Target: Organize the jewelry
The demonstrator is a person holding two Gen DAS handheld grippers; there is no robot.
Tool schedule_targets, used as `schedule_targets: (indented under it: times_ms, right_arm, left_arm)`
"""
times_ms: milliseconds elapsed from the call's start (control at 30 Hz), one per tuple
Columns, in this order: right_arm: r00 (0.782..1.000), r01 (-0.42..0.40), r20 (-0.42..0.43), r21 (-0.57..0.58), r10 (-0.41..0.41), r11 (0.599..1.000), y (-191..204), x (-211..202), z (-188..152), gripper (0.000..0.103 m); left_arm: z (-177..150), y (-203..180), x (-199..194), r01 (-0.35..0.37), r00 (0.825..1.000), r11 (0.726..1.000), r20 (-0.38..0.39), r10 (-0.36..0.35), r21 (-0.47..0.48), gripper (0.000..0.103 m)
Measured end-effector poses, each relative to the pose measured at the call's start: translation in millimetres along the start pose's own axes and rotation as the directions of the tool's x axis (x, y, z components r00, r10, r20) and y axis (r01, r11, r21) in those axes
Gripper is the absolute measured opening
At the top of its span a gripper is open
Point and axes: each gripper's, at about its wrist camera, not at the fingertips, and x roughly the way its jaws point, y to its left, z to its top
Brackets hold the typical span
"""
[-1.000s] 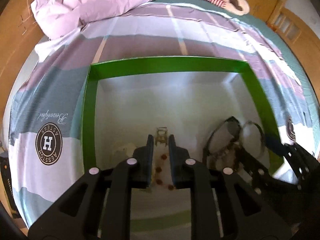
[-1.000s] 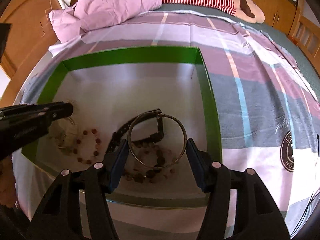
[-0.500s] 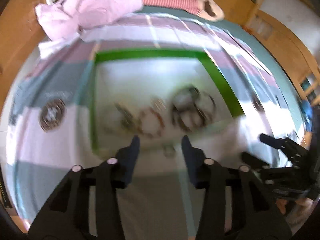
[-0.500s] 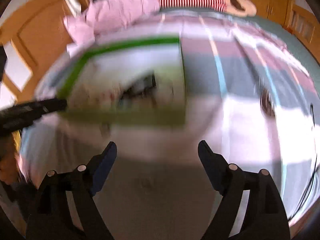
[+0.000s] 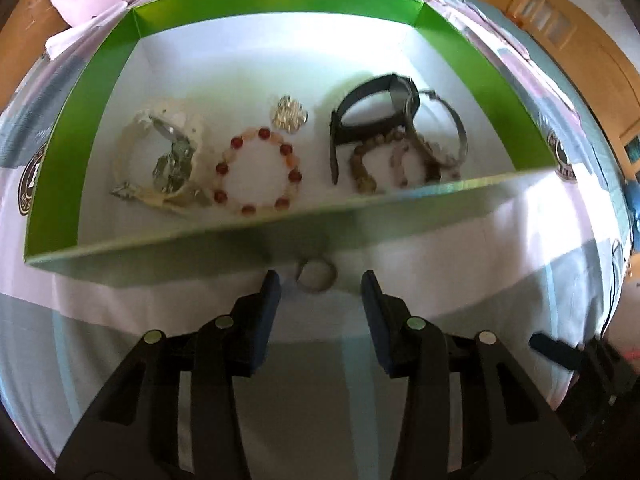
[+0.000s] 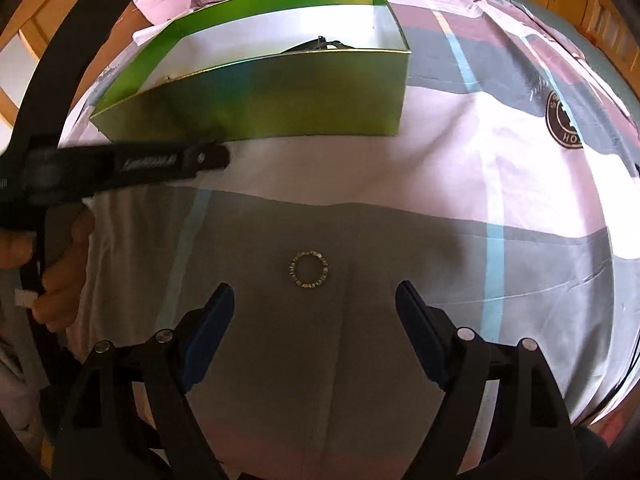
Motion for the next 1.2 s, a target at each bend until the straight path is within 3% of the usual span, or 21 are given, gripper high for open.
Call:
schedule_targets:
  times_ms: [67, 100, 200, 267, 300, 567, 767, 833, 933, 1200]
  right_arm:
    - [1.0, -0.005, 0.007, -0.005, 0.005, 1.0, -1.3, 2.1, -0.2, 0.063]
    - [1.0, -0.005, 0.003, -0.009, 0.005, 1.0, -1.6, 4.2, -1.0, 0.051]
    - [1.0, 0.02, 0.011, -0.031, -0.02, 0.999, 1.1, 8.8, -0.3, 0.038]
    - [0.999, 0.035, 0.016, -0.056, -0.035, 0.998, 4.9, 9.6, -0.2, 0.03]
    - [0.999, 0.029, 0.015, -0.063, -0.028, 0.998, 6.3, 9.1, -0.2, 0.022]
    - [0.999, -0.045, 0.023, -0.07, 0.047, 0.997, 14.5, -2.8, -4.1, 0.021]
    - [0.999, -0.051, -0.009, -0.115, 0.05, 0.992, 31.2, 4.7, -6.6, 0.022]
    - [0.999, -0.049, -0.018, -0.109, 0.047, 0.993, 31.9, 6.8, -8.5, 0.04]
    - [0.999, -0.05, -0.013, -0.108, 0.049, 0.993, 31.8, 3.2, -12.9, 0.051]
    - [1.0, -0.021, -0.018, -0.099, 0.02, 0.995, 28.8, 4.9, -14.1, 0.051]
  left_arm:
    - [2.2, 0.9, 2.5, -0.018, 1.0, 0.999, -0.006, 0.018, -0.029, 0.038]
    - [2.1, 0.4, 3.1, -0.034, 0.999, 0.999, -0.002, 0.034, -0.03, 0.031]
    - [-3.5, 2.0, 1.9, -0.055, 0.998, 0.999, 0.025, 0.055, -0.004, 0.02]
    - [-6.9, 6.2, -0.9, -0.034, 0.999, 0.999, 0.031, 0.035, -0.009, 0.02]
    - [-9.7, 8.8, -2.7, -0.028, 0.999, 0.999, 0.029, 0.028, -0.016, 0.02]
    - [-46.1, 31.0, -23.7, 0.053, 0.998, 0.997, 0.02, -0.052, -0.064, 0.02]
    - [-83.7, 37.0, -47.3, 0.029, 0.999, 0.999, 0.017, -0.029, -0.039, 0.02]
    - [-90.2, 36.1, -50.4, 0.006, 1.0, 1.0, 0.017, -0.005, -0.025, 0.02]
    - [-96.7, 33.8, -52.7, 0.004, 1.0, 1.0, 0.014, -0.004, -0.018, 0.02]
    - [-98.6, 38.5, -49.3, 0.019, 1.0, 0.999, 0.005, -0.019, -0.034, 0.033]
